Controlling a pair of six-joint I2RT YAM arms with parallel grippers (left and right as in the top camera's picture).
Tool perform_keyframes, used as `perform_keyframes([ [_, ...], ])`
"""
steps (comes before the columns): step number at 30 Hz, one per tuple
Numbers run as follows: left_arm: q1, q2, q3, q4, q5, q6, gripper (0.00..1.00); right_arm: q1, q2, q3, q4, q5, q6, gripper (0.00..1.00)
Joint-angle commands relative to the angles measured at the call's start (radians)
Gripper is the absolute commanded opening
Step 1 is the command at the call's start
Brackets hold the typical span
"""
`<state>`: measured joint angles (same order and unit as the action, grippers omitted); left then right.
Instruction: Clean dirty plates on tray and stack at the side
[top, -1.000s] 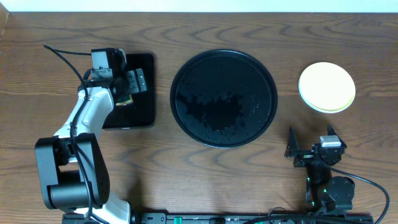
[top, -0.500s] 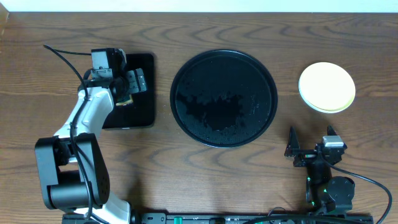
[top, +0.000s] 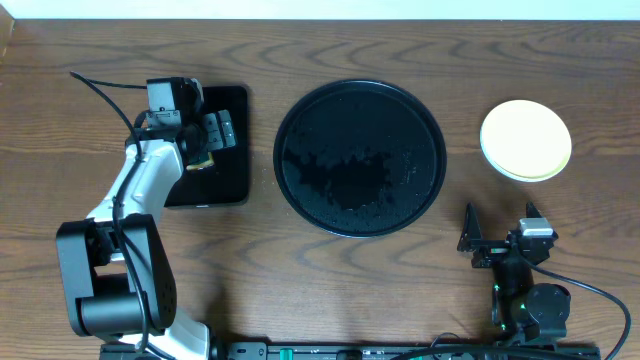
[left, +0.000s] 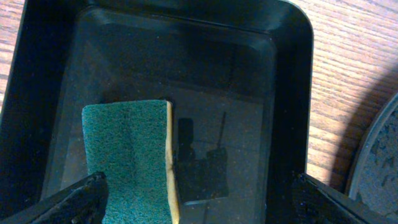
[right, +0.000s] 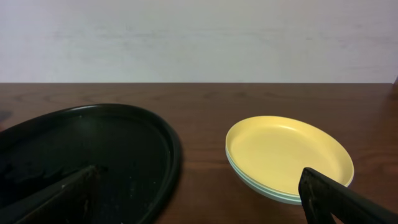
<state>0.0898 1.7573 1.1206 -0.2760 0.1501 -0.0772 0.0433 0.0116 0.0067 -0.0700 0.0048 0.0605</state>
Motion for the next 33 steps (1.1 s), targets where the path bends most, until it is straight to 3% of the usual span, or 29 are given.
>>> perform_keyframes([
  [1, -0.002, -0.002, -0.007, -0.005, -0.010, 0.006, 0.94, 0.010, -0.006, -0.001, -0.002, 0.014, 0.014, 0.99],
  [6, -0.004, -0.121, -0.007, -0.055, -0.010, 0.006, 0.94, 0.010, -0.006, -0.001, -0.002, 0.014, 0.014, 0.99],
  [23, -0.004, -1.024, -0.007, -0.087, -0.058, 0.029, 0.94, 0.010, -0.006, -0.001, -0.002, 0.014, 0.014, 0.99],
  [33, -0.004, -1.285, -0.148, -0.343, -0.055, 0.027, 0.94, 0.010, -0.006, -0.001, -0.002, 0.014, 0.013, 0.99],
])
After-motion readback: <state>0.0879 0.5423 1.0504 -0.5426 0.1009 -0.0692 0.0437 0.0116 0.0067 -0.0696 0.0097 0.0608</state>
